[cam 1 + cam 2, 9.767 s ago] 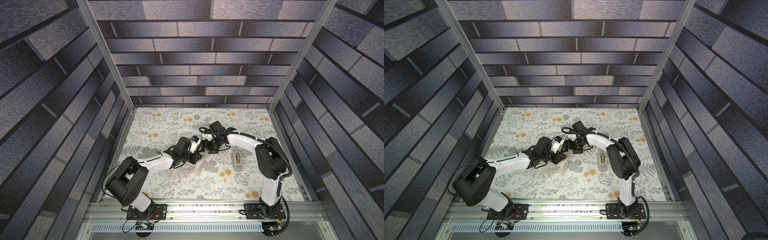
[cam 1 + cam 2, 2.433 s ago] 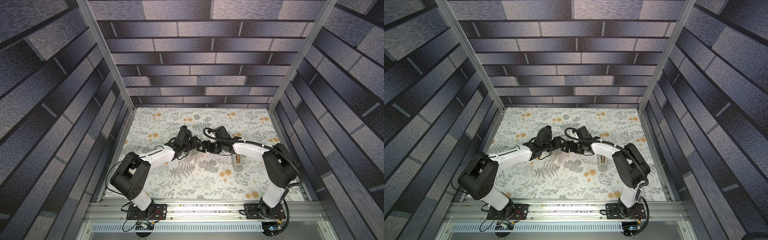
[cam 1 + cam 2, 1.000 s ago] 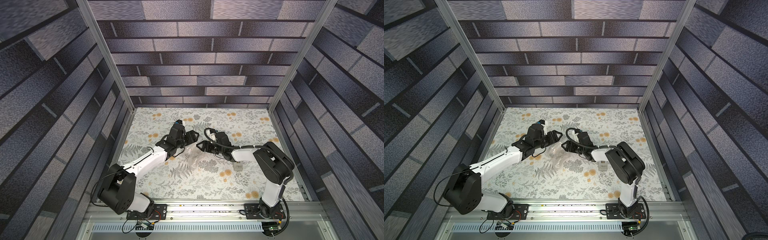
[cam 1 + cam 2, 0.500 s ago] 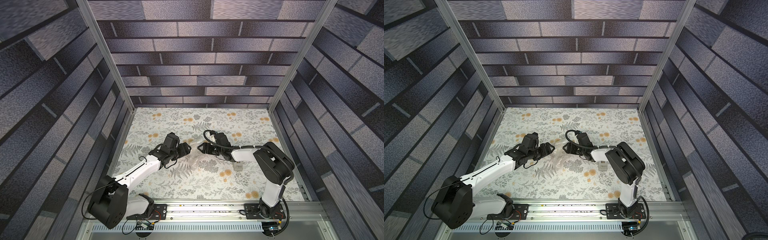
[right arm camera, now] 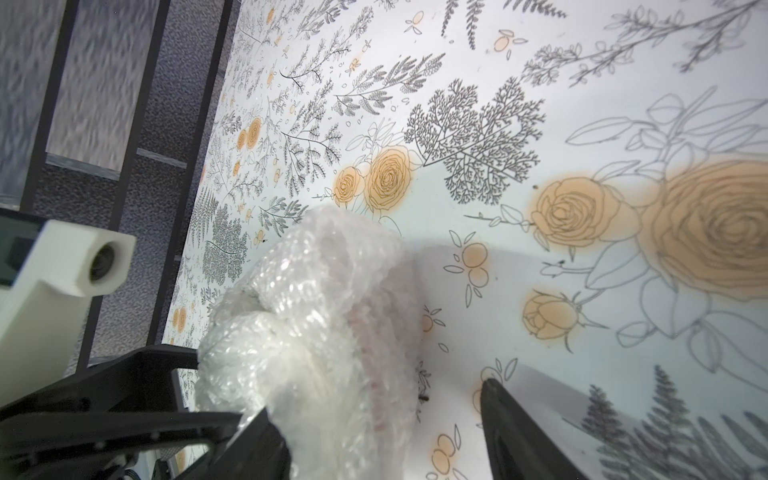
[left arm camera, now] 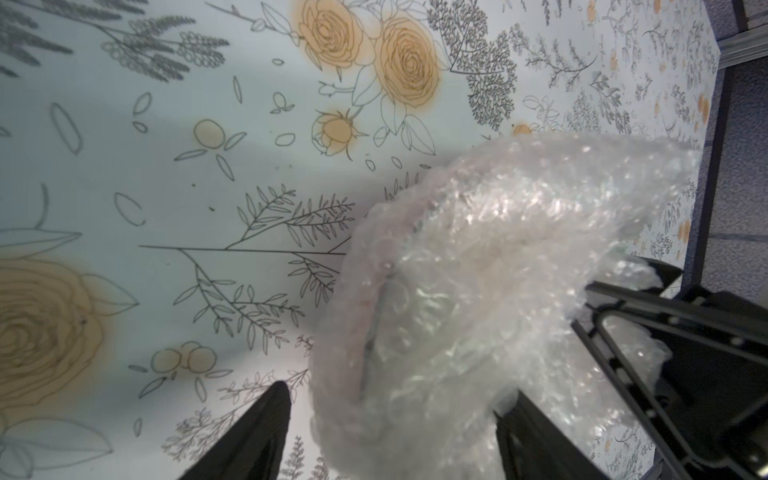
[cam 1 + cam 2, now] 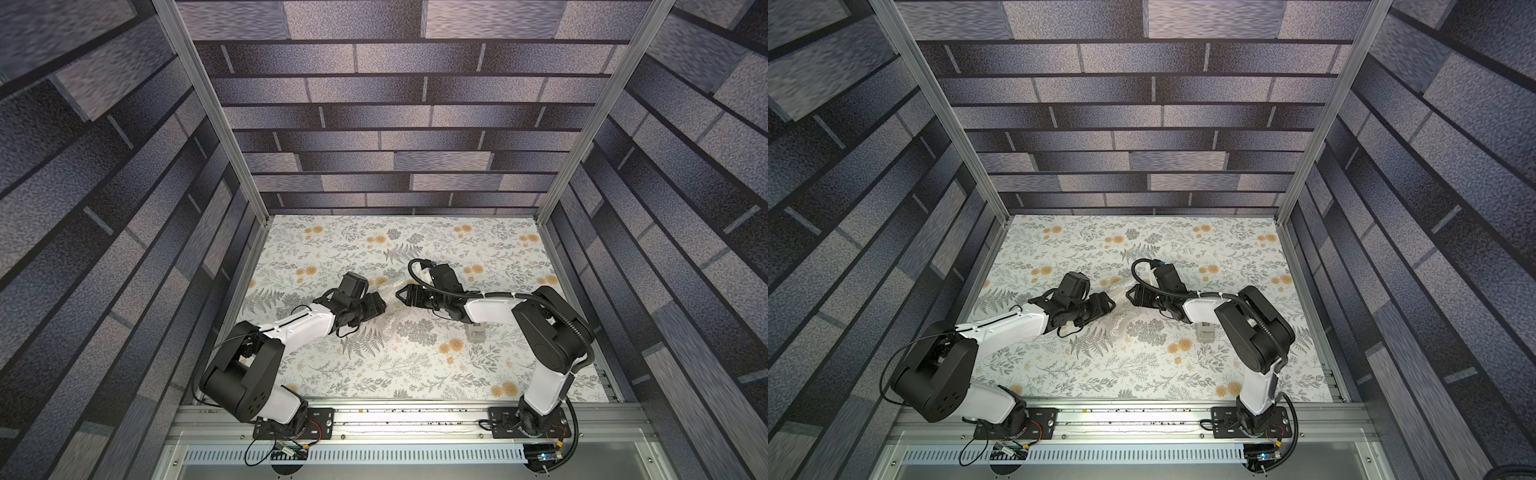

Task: Wrap bowls in bubble wrap
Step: Wrap the bowl in bubble wrap, then tear off the tape using the Tape Cutter.

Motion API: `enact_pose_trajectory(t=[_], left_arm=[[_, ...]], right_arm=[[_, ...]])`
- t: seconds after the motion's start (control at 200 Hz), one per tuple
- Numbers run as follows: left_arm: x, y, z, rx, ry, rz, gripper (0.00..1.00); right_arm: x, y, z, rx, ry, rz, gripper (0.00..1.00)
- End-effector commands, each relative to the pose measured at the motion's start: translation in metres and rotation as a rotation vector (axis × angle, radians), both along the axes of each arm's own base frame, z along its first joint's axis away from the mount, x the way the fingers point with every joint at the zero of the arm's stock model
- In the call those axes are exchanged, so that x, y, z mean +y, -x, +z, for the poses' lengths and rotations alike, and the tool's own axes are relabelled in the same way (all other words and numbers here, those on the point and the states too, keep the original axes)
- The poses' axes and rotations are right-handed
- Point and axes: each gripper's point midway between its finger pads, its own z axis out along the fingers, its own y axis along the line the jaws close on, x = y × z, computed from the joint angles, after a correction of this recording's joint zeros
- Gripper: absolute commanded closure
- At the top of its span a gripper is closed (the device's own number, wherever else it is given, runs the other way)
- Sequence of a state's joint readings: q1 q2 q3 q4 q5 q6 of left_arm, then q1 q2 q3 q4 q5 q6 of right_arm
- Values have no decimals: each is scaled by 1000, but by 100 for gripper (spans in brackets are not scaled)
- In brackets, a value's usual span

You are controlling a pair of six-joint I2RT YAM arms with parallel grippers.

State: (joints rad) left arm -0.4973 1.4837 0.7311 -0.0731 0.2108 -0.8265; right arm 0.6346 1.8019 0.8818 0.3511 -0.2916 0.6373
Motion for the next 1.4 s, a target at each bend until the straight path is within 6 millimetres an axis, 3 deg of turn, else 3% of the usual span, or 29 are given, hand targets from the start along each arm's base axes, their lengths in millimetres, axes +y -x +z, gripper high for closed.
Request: enact_pose_trajectory(t=[0.0,0.115,0.205,0.321,0.446,0.516,0.606,0.696,0.782,0.937,1.127,1.253,1.393], left_arm=[[-7,-15,6,-33,15,-12,21],[-10,-18,4,-31,20,-20,21],[-12,-19,6,-34,26,-25,21],[-12,-17,7,-35,23,-29,21],[-11,-15,6,-36,21,-35,21],[-13,-15,6,-38,24,-42,21],[-13,-15,5,-40,22,-48,20],[-12,-15,5,-42,22,-51,20],[-14,-15,6,-43,25,-56,20],[-16,-18,8,-49,33,-59,20],[-16,-16,8,-48,34,-60,20],[-16,-17,8,-49,33,-60,20],[-17,-17,8,-47,32,-64,20]], right_arm=[[-1,2,20,-43,2,9,27],[-3,4,38,-78,-14,12,21],[-9,6,63,-129,-23,1,19],[-37,8,97,-222,75,-52,18],[-100,7,113,-246,334,-184,20],[-147,10,116,-200,406,-276,25],[-200,20,107,-107,435,-374,32],[-232,36,93,-26,452,-413,38],[-238,52,77,45,464,-396,45],[-226,79,40,192,415,-326,57],[-223,106,16,266,379,-307,62],[-225,116,1,313,407,-284,65],[-222,115,-8,323,398,-269,68]])
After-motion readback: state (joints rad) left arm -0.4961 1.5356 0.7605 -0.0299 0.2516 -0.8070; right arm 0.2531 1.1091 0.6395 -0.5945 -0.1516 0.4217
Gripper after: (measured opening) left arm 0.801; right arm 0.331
